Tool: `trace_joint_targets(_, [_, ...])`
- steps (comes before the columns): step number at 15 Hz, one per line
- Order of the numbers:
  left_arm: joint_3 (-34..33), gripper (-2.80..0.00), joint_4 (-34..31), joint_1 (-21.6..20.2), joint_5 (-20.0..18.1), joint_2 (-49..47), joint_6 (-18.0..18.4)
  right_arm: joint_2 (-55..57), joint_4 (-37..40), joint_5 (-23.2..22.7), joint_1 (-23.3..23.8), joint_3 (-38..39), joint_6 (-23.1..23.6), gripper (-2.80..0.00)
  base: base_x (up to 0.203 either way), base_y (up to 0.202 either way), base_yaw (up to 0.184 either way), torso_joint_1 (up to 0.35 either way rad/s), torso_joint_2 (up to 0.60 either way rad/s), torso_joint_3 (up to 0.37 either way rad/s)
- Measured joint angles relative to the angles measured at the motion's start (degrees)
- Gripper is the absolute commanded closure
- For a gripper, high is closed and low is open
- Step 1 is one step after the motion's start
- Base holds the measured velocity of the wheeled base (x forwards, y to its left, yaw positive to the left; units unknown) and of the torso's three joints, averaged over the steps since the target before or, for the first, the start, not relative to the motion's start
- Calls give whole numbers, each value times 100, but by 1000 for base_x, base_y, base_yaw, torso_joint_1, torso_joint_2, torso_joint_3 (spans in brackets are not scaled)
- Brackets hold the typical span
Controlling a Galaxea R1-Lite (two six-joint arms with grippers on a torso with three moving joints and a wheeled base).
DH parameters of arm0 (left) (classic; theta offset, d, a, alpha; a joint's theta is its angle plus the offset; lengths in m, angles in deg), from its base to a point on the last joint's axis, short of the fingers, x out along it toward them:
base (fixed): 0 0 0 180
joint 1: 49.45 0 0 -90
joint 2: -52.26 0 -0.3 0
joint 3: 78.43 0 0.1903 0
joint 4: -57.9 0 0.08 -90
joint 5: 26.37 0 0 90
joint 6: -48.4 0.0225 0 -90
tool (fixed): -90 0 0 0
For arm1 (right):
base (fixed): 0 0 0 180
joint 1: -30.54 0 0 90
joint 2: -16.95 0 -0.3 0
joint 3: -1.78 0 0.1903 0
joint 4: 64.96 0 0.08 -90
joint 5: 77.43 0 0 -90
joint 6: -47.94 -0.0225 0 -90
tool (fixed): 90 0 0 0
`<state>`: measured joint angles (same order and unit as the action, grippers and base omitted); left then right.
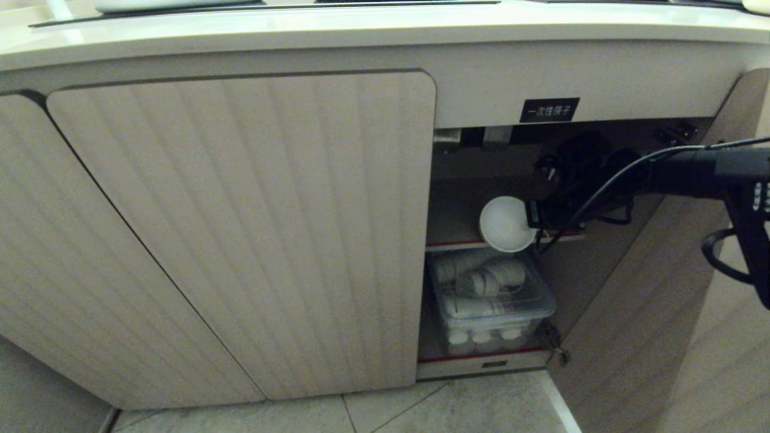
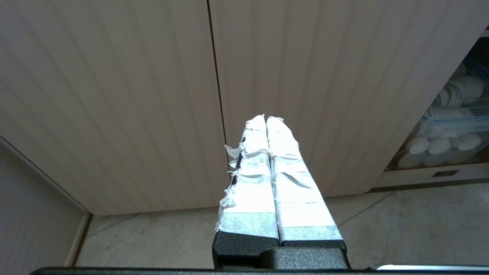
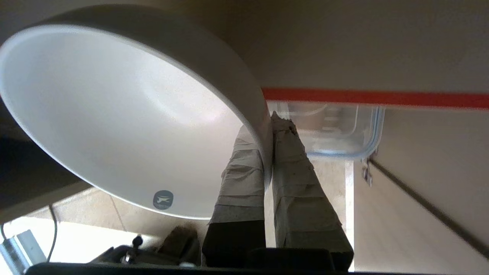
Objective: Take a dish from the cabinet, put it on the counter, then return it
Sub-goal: Take the bowl from the cabinet, then place it on the table
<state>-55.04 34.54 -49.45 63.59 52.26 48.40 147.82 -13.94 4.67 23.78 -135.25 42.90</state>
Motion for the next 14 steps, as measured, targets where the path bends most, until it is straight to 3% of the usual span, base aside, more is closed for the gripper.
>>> trace_joint_targets(14, [0,0,0,0,2,0,0,-564,1429,-246,-7,220,92,0,0,0,0,0,0,0])
